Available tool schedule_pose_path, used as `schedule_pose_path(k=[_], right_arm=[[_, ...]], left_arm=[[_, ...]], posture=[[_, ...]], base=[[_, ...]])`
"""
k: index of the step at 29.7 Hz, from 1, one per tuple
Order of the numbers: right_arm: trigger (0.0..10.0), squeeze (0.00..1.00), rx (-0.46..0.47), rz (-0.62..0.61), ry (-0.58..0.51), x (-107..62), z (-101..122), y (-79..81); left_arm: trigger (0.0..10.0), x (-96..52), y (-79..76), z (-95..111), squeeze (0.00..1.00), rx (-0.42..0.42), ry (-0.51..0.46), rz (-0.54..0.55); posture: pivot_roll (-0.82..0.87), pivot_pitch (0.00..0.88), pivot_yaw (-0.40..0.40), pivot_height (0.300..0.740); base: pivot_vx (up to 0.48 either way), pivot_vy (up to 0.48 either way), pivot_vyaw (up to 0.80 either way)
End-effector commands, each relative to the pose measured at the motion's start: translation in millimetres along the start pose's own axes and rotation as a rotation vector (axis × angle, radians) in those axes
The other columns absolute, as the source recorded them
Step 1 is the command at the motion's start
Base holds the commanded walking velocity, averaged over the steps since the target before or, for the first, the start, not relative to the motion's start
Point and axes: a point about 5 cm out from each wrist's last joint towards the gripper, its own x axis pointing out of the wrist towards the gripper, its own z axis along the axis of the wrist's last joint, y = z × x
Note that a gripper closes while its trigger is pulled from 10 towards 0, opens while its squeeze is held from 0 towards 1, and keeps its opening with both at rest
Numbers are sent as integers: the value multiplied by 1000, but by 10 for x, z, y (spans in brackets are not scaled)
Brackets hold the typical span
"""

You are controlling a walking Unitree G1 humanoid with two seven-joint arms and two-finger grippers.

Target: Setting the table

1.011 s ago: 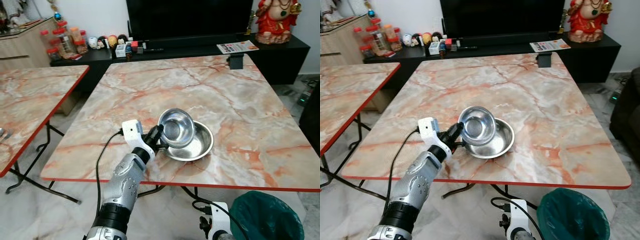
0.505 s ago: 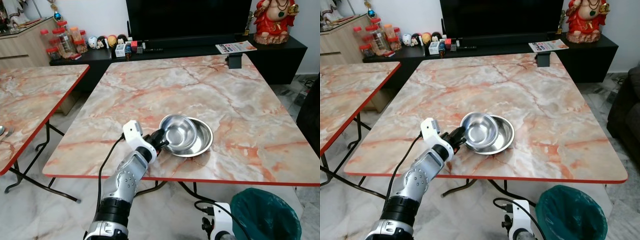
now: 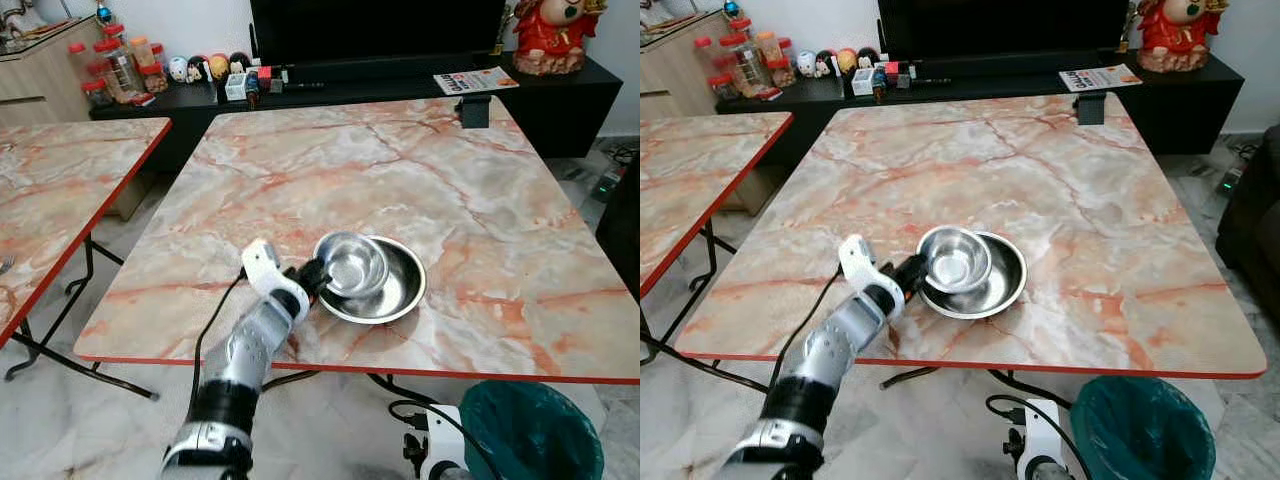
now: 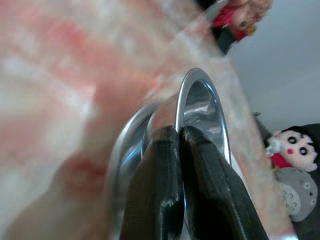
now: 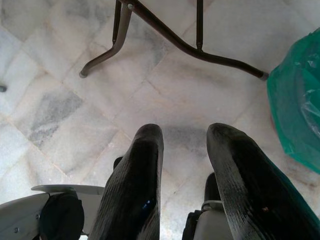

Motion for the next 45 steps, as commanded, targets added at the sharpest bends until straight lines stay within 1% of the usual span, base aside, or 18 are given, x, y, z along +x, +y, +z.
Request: schedule_pose_path(k=[1, 7, 9, 12, 20, 23, 27, 33, 34, 38, 45], right_arm=[[10000, 0, 15, 2, 0, -1, -15, 29], [10000, 0, 19, 1, 1, -1, -18, 32], [10000, 0, 20, -1, 1, -1, -18, 29], [10000, 0, 21, -1, 1, -1, -17, 30], [10000, 0, 21, 0, 0, 1, -12, 35], [10000, 0, 21, 3, -2, 5, 0, 44], [10000, 0, 21, 4, -3, 7, 6, 49], [10000, 0, 21, 3, -3, 7, 7, 48], [10000, 0, 22, 2, -3, 6, 6, 46], [10000, 0, 22, 2, -3, 5, 4, 42], [10000, 0, 18, 4, -3, 6, 5, 42]], left_arm=[[10000, 175, -614, -113, 0, -62, 22, -167], [10000, 157, -644, -193, 0, -28, 87, -197], [10000, 149, -652, -197, 0, -18, 95, -202], [10000, 127, -650, -171, 0, -29, 88, -201], [10000, 87, -608, -143, 0, -27, 87, -193], [10000, 26, -508, -166, 0, 3, 116, -162], [10000, -12, -457, -194, 0, 12, 132, -150], [10000, -38, -421, -208, 0, 25, 135, -131], [10000, -49, -379, -207, 0, 24, 131, -109], [10000, -86, -312, -203, 0, 22, 132, -88], [10000, -110, -270, -203, 0, 35, 133, -71]], posture=[[-45, 16, 128, 740], [-44, 18, 130, 740], [-44, 18, 130, 740], [-44, 18, 130, 740], [-37, 15, 131, 740], [-32, 15, 130, 740], [-31, 15, 130, 740], [-34, 15, 130, 740], [-34, 15, 130, 740], [-30, 17, 127, 740], [-27, 18, 126, 740]], base=[[0, 0, 0], [0, 0, 0], [0, 0, 0], [0, 0, 0], [0, 0, 0], [0, 0, 0], [0, 0, 0], [0, 0, 0], [0, 0, 0], [0, 0, 0], [0, 0, 0]])
